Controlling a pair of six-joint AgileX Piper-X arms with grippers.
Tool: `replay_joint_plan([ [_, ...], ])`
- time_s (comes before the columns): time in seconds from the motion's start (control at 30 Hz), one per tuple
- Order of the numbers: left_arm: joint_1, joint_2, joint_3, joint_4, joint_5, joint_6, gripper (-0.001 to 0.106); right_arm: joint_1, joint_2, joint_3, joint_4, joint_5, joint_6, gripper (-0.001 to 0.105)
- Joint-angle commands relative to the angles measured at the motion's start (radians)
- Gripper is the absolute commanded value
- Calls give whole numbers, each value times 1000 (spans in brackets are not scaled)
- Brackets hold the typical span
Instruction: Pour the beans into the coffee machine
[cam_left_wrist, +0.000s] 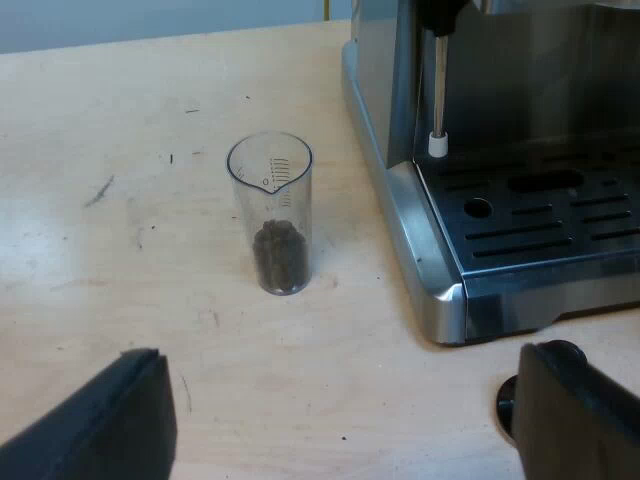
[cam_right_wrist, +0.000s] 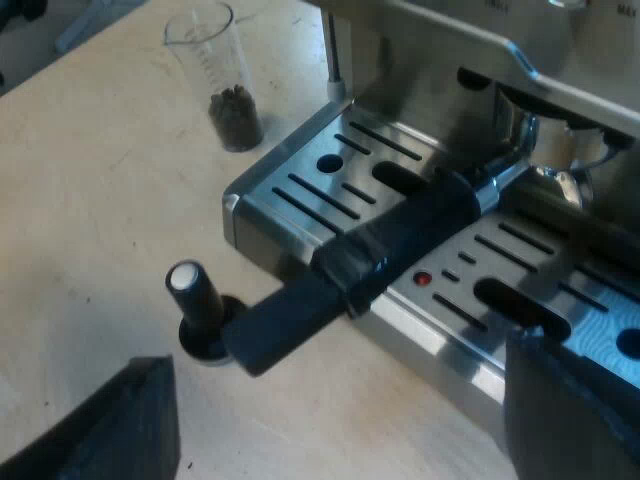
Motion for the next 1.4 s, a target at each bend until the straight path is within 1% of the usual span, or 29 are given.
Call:
replay_joint_plan([
  [0.03,-2,-1,-5,-4,4,-11,72,3,23,-12,-39,-21,2,69],
  [0.2,-2,-1,-5,-4,4,-11,72,3,62,-12,-71,-85,2,69],
  [0.4,-2,-1,-5,-4,4,-9,72,25,71,-12,-107,-87,2,69],
  [0.47,-2,-1,-5,-4,4,-9,72,43,71,-12,-117,-84,-10,69],
  [0.6,-2,-1,-3,-4,4,-9,72,99,71,-12,-144,-13,-51,69],
  [0.8,-2,-1,-3,-4,4,-9,72,167,71,-12,-231,97,-52,69],
  [0.93,-2,-1,4,-11,4,-1,72,177,71,-12,-247,105,-50,69],
  [1.07,-2,-1,51,-67,4,-1,72,177,71,-12,-247,105,-31,69],
  [1.23,-2,2,132,-196,4,-1,72,177,71,-12,-247,103,-22,69],
  [1.4,-2,4,188,-307,4,-1,72,177,71,-12,-247,103,-22,69],
])
